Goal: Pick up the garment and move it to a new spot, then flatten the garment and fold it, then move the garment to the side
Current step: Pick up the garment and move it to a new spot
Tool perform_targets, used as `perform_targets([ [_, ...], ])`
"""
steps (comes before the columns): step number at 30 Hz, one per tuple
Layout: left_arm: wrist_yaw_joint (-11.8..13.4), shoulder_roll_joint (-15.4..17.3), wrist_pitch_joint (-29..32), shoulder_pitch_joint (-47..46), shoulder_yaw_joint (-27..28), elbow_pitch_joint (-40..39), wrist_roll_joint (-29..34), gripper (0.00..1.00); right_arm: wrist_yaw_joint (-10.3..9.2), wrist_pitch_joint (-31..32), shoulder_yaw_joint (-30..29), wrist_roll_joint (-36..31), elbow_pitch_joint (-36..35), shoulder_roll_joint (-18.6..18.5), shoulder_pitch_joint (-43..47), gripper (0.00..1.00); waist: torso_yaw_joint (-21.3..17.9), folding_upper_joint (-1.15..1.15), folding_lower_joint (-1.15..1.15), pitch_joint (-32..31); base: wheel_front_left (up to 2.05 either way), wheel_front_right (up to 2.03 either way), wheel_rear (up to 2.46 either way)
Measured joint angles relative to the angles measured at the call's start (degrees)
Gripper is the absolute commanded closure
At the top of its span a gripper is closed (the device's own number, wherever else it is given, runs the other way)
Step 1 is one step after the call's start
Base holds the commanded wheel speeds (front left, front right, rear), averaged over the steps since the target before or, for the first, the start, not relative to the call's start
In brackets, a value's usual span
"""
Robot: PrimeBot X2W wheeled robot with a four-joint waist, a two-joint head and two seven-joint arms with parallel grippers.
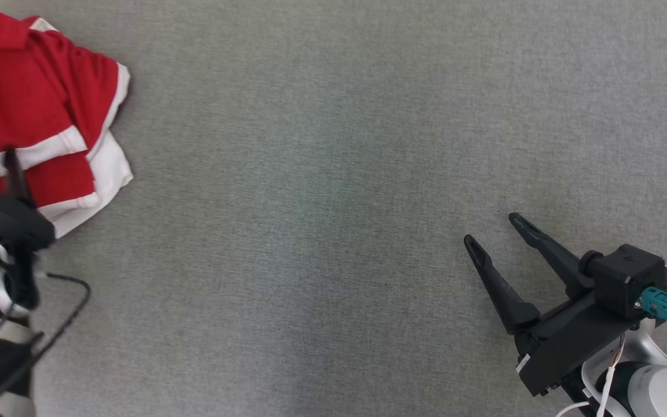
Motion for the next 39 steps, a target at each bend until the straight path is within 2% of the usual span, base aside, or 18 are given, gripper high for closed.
perform_targets([
  [8,0.05,1.24,-1.01,-1.79,1.55,1.56,0.47,0.0,-0.44,0.45,-0.18,0.0,-0.44,0.02,0.04,0.0,-1.57,0.0,0.0,1.43,0.0,0.0,0.0],
  [9,0.07,1.37,-1.02,-1.91,1.67,1.78,0.48,0.18,-0.45,0.45,-0.26,0.0,-0.59,0.02,0.14,0.0,-1.79,0.0,0.0,1.59,0.0,0.0,0.0],
  [10,0.22,1.43,-1.05,-2.07,1.74,1.99,0.62,0.86,-0.47,0.45,-0.36,0.0,-0.78,0.01,0.24,0.0,-1.99,0.0,0.0,1.77,0.0,0.0,0.0],
  [11,0.49,1.41,-1.48,-2.22,1.67,2.12,1.0,1.0,-0.51,0.44,-0.57,0.0,-1.02,0.0,0.34,0.0,-2.15,0.0,0.0,1.95,0.0,0.0,0.0],
  [20,0.49,-0.29,-3.72,-4.76,1.32,4.32,2.81,1.0,-1.02,0.43,-2.07,0.01,-0.71,-0.25,0.85,0.0,-1.63,0.0,0.0,2.08,0.0,0.0,0.0],
  [29,0.51,-1.56,-6.41,-5.88,1.72,6.69,3.04,1.0,-0.93,-0.08,-1.8,0.56,2.29,-0.02,0.73,0.0,0.39,0.0,0.0,-0.56,0.0,0.0,0.0],
  [39,0.44,-3.15,-8.87,-7.9,-2.94,5.69,6.88,1.0,0.08,-1.69,0.2,2.08,7.83,3.3,0.1,0.0,1.93,-0.01,-0.01,-6.97,0.0,0.0,0.0],
])
